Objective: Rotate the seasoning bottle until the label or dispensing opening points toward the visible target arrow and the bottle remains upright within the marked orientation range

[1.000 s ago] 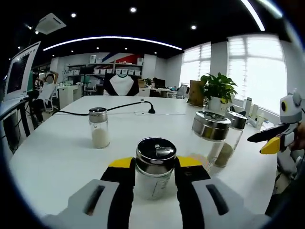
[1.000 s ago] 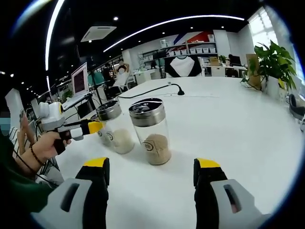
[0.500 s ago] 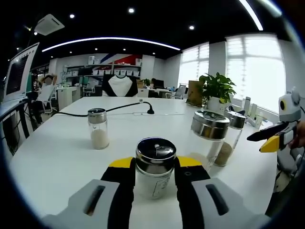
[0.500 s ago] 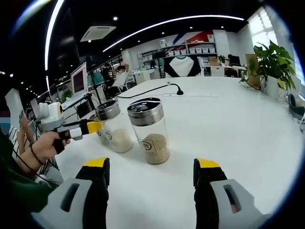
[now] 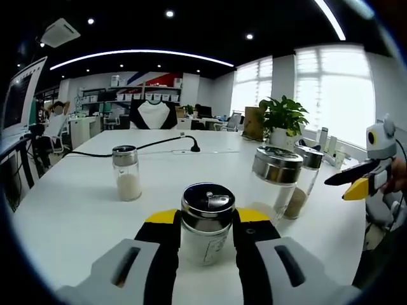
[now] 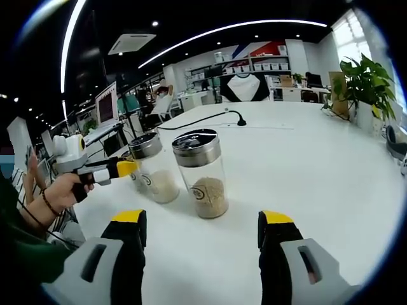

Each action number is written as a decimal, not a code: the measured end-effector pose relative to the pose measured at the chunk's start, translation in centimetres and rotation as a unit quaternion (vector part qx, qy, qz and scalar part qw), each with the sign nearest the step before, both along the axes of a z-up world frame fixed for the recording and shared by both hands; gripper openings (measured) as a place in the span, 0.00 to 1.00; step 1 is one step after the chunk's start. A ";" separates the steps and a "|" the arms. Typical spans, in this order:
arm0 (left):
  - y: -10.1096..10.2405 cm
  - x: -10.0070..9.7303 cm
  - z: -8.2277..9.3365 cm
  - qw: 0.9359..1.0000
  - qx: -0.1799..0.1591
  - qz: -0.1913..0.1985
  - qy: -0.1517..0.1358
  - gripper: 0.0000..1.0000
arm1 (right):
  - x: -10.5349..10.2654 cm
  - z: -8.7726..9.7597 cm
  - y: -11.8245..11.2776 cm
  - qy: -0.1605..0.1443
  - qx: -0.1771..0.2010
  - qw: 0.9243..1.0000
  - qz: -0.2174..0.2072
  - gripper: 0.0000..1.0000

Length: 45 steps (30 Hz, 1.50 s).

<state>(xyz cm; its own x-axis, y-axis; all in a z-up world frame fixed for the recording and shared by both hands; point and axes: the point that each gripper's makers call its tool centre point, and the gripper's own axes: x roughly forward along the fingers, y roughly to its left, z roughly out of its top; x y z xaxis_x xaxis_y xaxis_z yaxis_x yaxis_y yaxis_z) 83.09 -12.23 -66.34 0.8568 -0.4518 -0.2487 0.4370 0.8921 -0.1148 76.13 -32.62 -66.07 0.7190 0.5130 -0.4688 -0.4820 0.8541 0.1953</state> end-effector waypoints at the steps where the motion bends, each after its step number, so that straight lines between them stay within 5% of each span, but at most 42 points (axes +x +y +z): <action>1: 0.0 0.0 0.0 1.000 0.001 -0.006 0.000 0.34 | 0.0 0.0 0.0 0.000 -0.001 1.000 0.000 0.72; 32: -0.5 -0.1 0.2 0.991 -0.013 -0.133 -0.015 0.34 | -0.1 0.1 0.1 0.000 -0.006 1.000 0.003 0.72; 45: -0.7 -0.1 0.1 0.988 -0.010 -0.156 -0.014 0.34 | -0.1 1.0 0.5 -0.020 -0.001 1.000 0.013 0.73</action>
<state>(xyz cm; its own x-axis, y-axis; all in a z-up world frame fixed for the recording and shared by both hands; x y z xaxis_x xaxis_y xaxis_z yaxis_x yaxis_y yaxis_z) 83.01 -12.97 -66.20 0.6817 -0.6992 -0.2152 0.6931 0.7114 -0.1159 76.03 -32.10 -65.06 0.7238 0.5299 -0.4419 -0.5107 0.8421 0.1732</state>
